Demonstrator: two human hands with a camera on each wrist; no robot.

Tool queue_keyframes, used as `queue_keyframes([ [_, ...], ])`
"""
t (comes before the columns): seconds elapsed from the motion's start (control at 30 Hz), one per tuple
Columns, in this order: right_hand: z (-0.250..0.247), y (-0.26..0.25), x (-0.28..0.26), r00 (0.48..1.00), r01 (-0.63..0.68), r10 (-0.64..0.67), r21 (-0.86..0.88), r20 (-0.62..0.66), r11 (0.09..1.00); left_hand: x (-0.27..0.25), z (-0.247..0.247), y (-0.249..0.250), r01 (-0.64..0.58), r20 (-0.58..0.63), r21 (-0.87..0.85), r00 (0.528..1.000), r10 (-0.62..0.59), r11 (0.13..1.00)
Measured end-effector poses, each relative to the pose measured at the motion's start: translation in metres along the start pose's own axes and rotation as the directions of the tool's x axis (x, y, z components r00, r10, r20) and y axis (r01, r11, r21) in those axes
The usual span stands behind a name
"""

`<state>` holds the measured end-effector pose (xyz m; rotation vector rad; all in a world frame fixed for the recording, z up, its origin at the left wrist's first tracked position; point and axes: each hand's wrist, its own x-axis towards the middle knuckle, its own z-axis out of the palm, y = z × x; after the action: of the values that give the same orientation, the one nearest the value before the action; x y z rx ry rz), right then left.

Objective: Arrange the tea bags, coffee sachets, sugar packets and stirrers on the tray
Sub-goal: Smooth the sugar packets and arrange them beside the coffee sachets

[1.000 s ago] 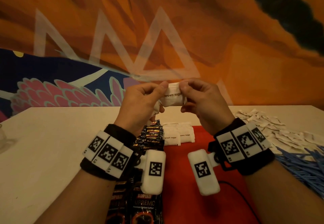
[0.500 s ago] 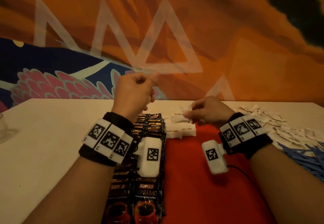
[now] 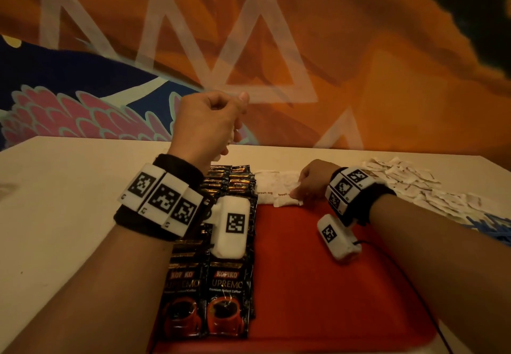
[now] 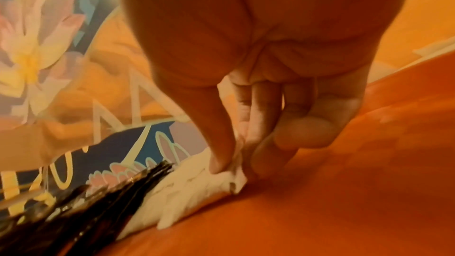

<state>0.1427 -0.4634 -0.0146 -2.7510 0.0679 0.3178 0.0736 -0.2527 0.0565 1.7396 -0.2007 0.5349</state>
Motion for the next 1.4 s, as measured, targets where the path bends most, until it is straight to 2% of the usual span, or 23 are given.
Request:
queue_keyframes([
  [0.13,-0.005,-0.005,-0.002,1.000,0.014,-0.017,-0.126,-0.026,0.992,0.000,-0.002,0.000,-0.001,-0.002,0.002,1.000,0.001,1.000],
  [0.23,-0.006,-0.010,-0.008,0.968,0.177,-0.197,-0.139,-0.153,0.974,0.001,-0.003,0.000,-0.005,-0.001,0.014,1.000,0.005,1.000],
  [0.27,-0.005,-0.012,-0.010,0.949,0.250,-0.271,-0.143,-0.162,0.958,0.000,-0.003,0.001,-0.004,0.000,0.016,1.000,0.004,1.000],
  [0.33,0.001,-0.019,-0.013,0.926,0.344,-0.364,-0.172,-0.101,0.923,0.000,-0.002,0.001,-0.002,0.003,0.022,1.000,0.002,1.000],
  [0.43,0.008,-0.024,-0.012,0.938,0.342,-0.347,-0.242,0.022,0.908,-0.001,-0.002,0.001,-0.004,0.006,0.030,1.000,0.004,1.000],
  [0.5,0.011,-0.024,-0.008,0.949,0.314,-0.311,-0.289,0.060,0.904,-0.001,-0.002,0.002,-0.002,0.004,0.022,1.000,0.002,1.000],
  [0.87,0.002,-0.026,-0.007,0.953,0.303,-0.291,-0.296,0.085,0.906,-0.001,-0.001,0.002,0.020,0.023,0.006,1.000,-0.020,1.000],
  [0.93,-0.008,-0.029,-0.013,0.948,0.313,-0.318,-0.198,0.007,0.929,-0.001,-0.002,0.002,0.059,0.041,-0.055,0.998,-0.057,0.997],
  [1.0,-0.021,-0.034,-0.025,0.934,0.352,-0.350,0.015,-0.070,0.936,0.000,-0.002,0.003,0.117,0.089,-0.161,0.991,-0.104,0.980],
  [1.1,-0.034,-0.045,-0.049,0.864,0.492,-0.439,0.234,-0.246,0.838,-0.001,0.000,0.005,0.179,0.153,-0.303,0.979,-0.138,0.936],
  [1.23,-0.038,-0.059,-0.079,0.723,0.689,-0.509,0.433,-0.468,0.581,-0.003,0.002,0.008,0.207,0.166,-0.372,0.974,-0.154,0.905],
  [1.3,-0.036,-0.065,-0.089,0.689,0.725,-0.523,0.498,-0.502,0.476,-0.004,0.003,0.008,0.207,0.181,-0.364,0.972,-0.149,0.908],
  [1.4,-0.028,-0.073,-0.094,0.670,0.741,-0.537,0.507,-0.513,0.441,-0.006,0.005,0.010,0.202,0.208,-0.322,0.968,-0.139,0.925],
])
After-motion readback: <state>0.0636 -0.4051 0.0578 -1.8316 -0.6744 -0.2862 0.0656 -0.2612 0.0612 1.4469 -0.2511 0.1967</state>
